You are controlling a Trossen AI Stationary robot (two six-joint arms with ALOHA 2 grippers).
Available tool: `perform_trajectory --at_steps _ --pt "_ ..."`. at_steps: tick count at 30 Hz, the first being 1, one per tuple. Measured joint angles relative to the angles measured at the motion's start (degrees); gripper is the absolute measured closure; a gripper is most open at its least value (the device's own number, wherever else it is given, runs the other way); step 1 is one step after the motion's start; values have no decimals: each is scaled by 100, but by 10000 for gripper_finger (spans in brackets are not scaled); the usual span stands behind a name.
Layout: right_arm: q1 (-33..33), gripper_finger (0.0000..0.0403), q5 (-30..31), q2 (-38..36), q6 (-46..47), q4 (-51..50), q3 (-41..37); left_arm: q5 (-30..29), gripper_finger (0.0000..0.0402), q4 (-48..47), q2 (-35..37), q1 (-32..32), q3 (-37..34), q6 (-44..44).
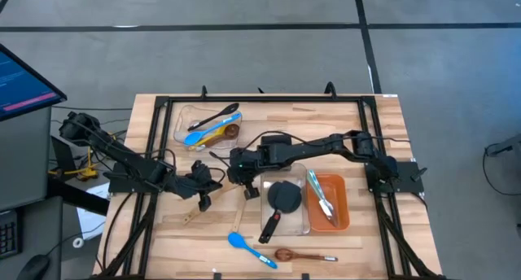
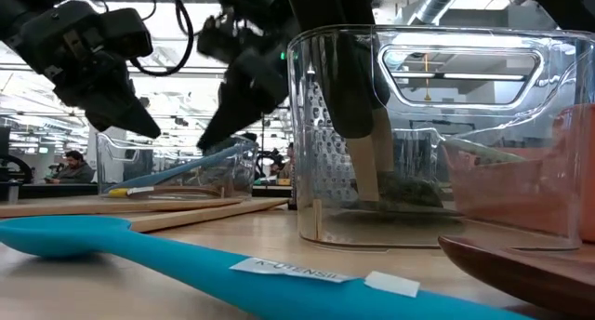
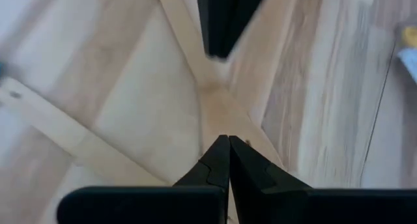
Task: Pick & Place Kitchen Items
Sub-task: Put the brown ladle into the top transparent bin
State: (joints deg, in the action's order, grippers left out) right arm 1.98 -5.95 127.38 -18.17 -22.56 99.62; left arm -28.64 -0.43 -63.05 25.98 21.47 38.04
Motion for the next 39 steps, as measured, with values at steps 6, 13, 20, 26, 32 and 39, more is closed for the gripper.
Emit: perform_trajectory --at_steps 6,13,20,26,32,39 --pt "25 403 0 -539 -86 -424 24 -26 399 174 0 0 2 -2" --pt "141 403 -5 -1238 -85 -1113 27 -199 399 292 -366 -225 2 -2" --pt "375 403 -4 -1920 21 -2339 -3 -197 399 870 -1146 -670 2 -50" --pt "448 403 -7 -2702 139 -2272 -656 -13 399 1223 -1582 -872 4 -43" --pt "360 403 -5 -3823 383 -938 -2235 223 399 1369 -1648 -870 2 -26" --pt "135 403 -10 -5229 790 1062 -4248 228 399 2197 -1641 -859 65 -347"
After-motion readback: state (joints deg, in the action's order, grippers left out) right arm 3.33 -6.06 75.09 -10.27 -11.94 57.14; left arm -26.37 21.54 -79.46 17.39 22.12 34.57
